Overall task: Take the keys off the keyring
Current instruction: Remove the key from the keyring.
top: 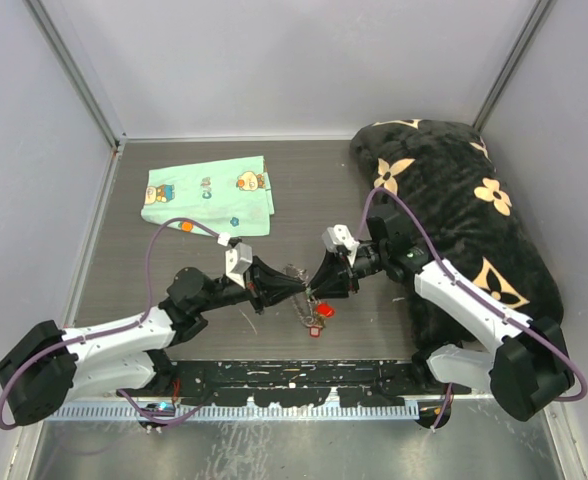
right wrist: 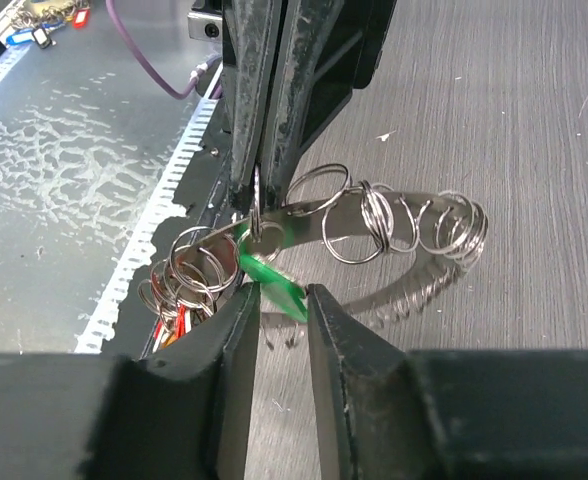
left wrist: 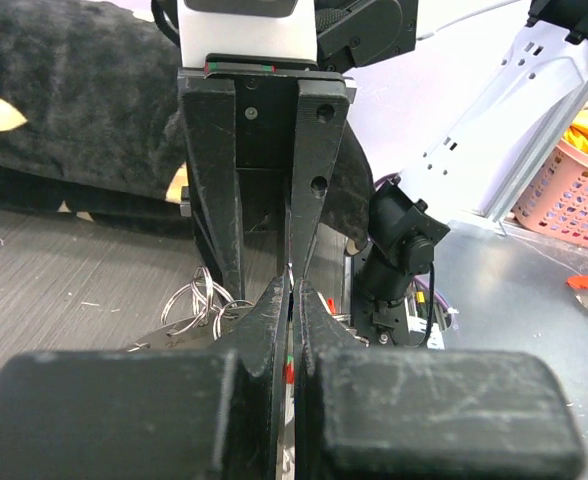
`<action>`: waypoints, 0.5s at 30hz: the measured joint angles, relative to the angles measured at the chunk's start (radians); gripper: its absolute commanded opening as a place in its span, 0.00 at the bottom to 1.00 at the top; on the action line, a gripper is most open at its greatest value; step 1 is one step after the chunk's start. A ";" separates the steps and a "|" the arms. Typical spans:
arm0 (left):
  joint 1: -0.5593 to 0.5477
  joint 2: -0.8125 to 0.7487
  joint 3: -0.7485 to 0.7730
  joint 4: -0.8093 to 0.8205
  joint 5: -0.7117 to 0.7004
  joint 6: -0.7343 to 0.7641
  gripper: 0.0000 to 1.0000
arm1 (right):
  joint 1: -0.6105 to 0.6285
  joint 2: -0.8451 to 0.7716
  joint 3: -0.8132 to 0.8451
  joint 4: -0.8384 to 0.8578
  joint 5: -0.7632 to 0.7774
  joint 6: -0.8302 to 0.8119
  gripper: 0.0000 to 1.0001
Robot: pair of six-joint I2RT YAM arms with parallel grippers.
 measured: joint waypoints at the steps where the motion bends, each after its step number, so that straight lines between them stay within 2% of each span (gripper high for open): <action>1: -0.001 0.003 0.000 0.003 -0.001 0.000 0.00 | 0.000 -0.003 0.000 0.003 0.001 0.005 0.27; 7: -0.001 0.005 0.000 0.023 -0.017 0.000 0.00 | -0.005 -0.022 0.000 0.011 0.000 0.024 0.16; 15: -0.001 -0.034 -0.019 0.002 -0.044 0.025 0.00 | -0.027 -0.029 0.000 0.013 0.002 0.038 0.11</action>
